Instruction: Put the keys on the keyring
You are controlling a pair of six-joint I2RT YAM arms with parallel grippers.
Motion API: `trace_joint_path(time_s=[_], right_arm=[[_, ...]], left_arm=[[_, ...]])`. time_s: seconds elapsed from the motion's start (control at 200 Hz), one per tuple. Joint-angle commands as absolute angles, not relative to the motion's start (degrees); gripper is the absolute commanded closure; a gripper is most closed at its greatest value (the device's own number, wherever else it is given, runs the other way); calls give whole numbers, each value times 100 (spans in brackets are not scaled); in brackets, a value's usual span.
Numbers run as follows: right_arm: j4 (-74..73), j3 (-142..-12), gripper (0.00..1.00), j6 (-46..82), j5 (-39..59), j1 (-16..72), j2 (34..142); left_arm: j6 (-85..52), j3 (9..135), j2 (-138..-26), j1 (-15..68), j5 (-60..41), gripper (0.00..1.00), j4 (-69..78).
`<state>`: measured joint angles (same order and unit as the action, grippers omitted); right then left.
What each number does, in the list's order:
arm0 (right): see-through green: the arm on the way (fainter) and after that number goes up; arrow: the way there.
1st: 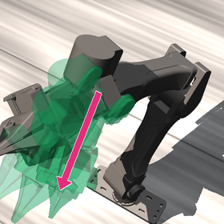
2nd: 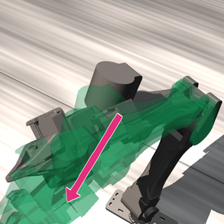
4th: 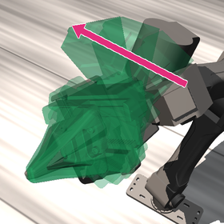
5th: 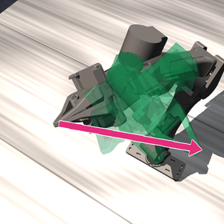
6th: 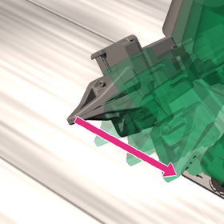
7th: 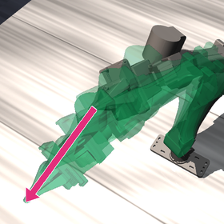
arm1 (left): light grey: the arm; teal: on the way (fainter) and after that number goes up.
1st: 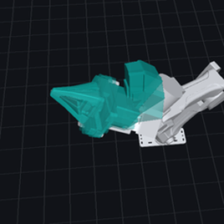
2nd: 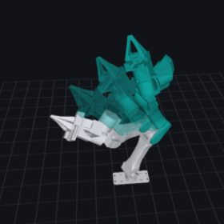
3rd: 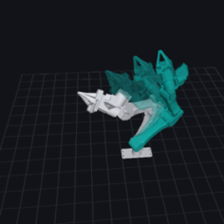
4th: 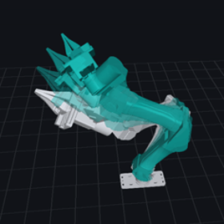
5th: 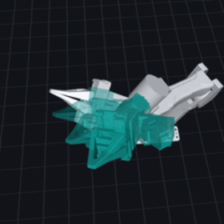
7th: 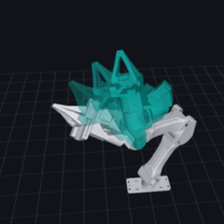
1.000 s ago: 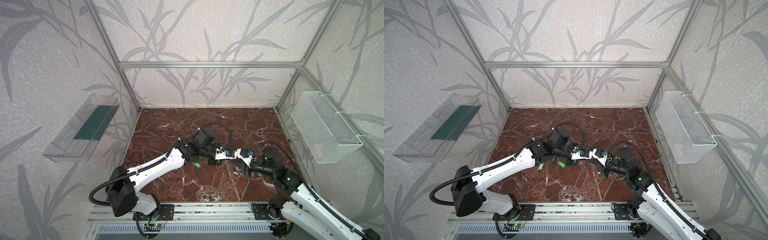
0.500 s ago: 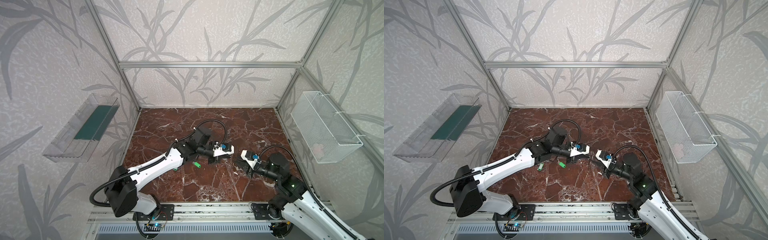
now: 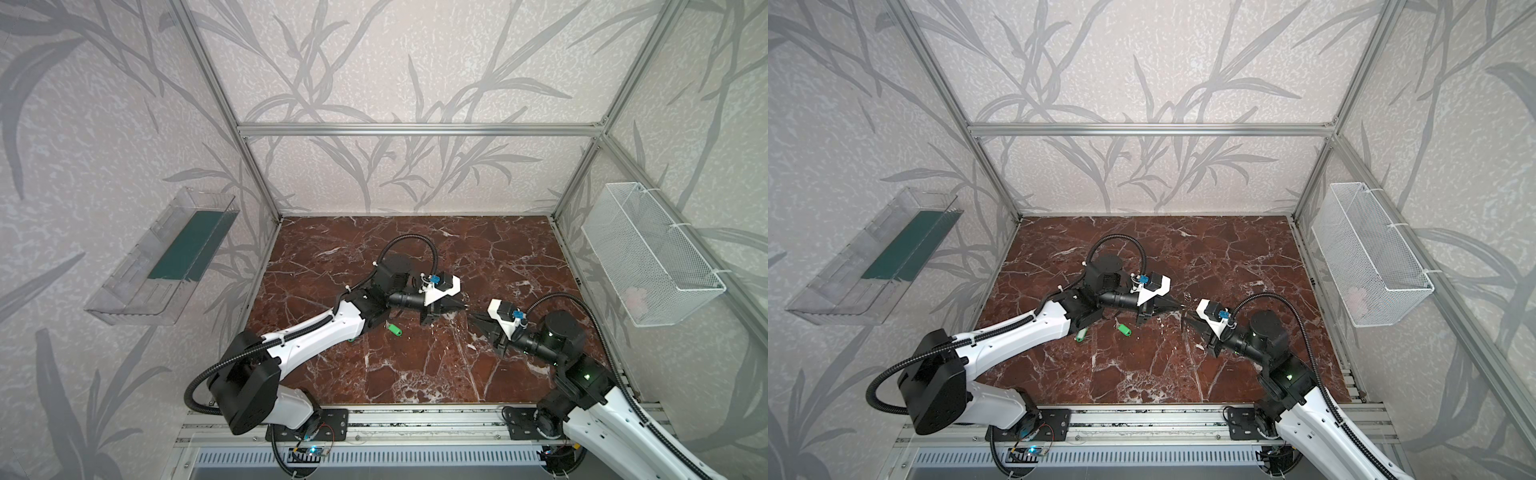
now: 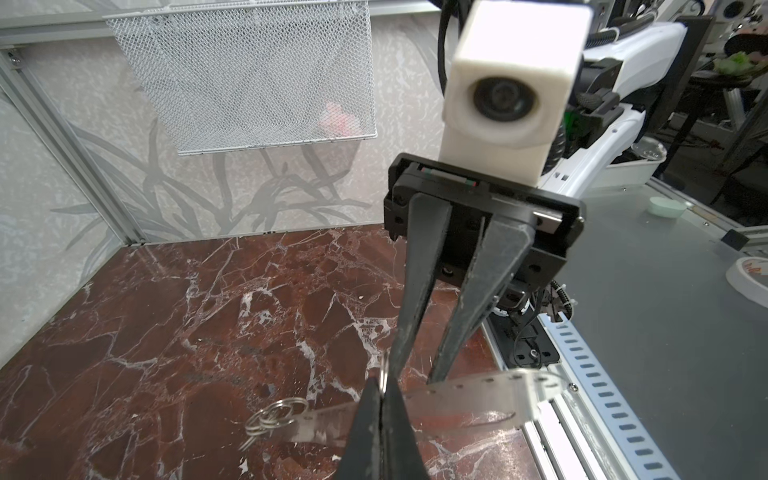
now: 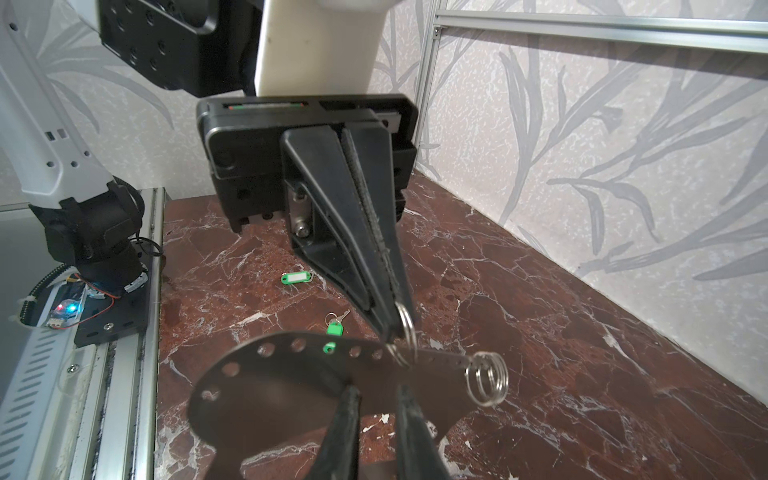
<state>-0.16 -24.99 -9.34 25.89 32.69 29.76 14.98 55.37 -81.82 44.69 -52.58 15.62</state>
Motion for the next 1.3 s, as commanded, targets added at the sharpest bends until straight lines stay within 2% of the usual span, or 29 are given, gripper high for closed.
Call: trace_joint_path(time_s=[0.0, 0.415, 0.765, 1.294], right_arm=[[-388, -2443, 82, -785, 2540, 3307, 2989], [-857, -2301, 83, -603, 2637, 3309, 2931], [-942, -2298, 91, -524, 2799, 3309, 2971], [-1141, -2294, 86, -477, 3115, 3305, 2932]], left_arm=[[1252, 5485, -8004, 4460, -5539, 100, 2048], [1157, 5388, -7933, 4456, -5835, 100, 2099], [1261, 5356, -7868, 4457, -5958, 100, 1980], [1494, 5373, -7831, 4463, -5972, 100, 1688]])
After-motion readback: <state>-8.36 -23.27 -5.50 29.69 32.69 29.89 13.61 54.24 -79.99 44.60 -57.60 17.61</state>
